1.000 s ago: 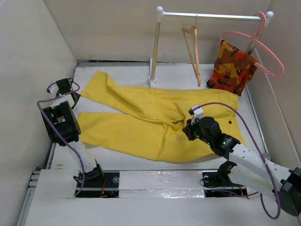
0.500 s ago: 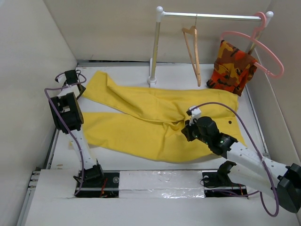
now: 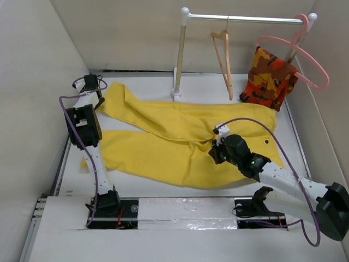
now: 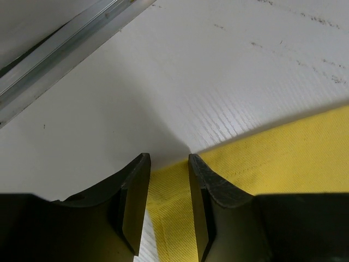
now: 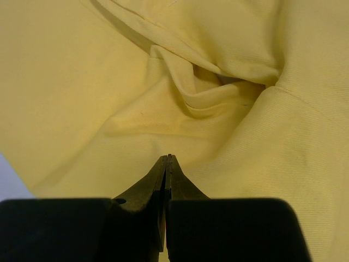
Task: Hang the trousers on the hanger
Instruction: Flatten out the trousers at the center of the board.
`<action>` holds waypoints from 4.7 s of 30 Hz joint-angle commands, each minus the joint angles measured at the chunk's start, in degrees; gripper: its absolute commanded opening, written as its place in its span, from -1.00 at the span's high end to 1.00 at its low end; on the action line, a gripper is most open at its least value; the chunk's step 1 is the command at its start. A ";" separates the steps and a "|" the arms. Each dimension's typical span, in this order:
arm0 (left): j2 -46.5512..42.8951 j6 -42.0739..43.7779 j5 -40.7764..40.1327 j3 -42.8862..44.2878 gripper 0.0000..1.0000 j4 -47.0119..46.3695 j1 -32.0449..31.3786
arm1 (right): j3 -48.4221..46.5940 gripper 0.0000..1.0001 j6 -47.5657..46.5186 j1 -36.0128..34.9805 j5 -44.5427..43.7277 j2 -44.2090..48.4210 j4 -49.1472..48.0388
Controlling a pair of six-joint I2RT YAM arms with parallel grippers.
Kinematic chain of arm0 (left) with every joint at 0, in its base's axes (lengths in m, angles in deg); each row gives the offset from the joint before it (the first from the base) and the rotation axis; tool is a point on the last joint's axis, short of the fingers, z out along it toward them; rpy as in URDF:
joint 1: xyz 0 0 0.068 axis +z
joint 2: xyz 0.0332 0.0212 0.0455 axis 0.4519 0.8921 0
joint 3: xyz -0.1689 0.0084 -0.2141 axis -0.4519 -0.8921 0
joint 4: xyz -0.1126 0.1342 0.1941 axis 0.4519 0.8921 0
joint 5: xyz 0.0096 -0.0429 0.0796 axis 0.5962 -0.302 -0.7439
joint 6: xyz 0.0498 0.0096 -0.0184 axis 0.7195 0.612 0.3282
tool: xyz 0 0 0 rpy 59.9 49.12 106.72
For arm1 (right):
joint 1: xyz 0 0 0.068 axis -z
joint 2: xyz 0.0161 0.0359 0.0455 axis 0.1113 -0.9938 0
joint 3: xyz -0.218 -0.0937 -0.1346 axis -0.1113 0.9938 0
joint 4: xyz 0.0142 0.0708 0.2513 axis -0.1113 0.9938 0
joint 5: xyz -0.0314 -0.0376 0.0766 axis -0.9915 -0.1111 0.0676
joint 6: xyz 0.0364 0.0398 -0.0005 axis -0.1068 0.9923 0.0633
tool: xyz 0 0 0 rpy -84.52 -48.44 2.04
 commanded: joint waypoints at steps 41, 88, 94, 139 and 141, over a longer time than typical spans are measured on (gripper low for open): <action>-19.00 0.79 1.87 -20.04 -0.25 -6.34 0.28 | 0.24 0.95 -0.61 -1.97 1.60 5.21 -5.59; -32.17 5.97 -16.75 -28.64 1.00 -8.97 3.53 | -1.08 0.57 3.17 0.84 -12.38 11.00 3.46; -31.39 5.63 -16.61 -28.81 0.78 -7.83 3.53 | -0.20 0.33 3.52 1.55 -12.21 14.95 6.27; -36.13 -1.23 -9.89 -38.40 1.00 5.89 6.78 | 5.42 0.77 -0.35 -2.76 2.04 18.04 -2.95; -35.87 -1.23 -12.10 -36.47 1.00 6.15 6.78 | 5.60 0.75 -0.17 -2.76 0.89 17.78 -3.39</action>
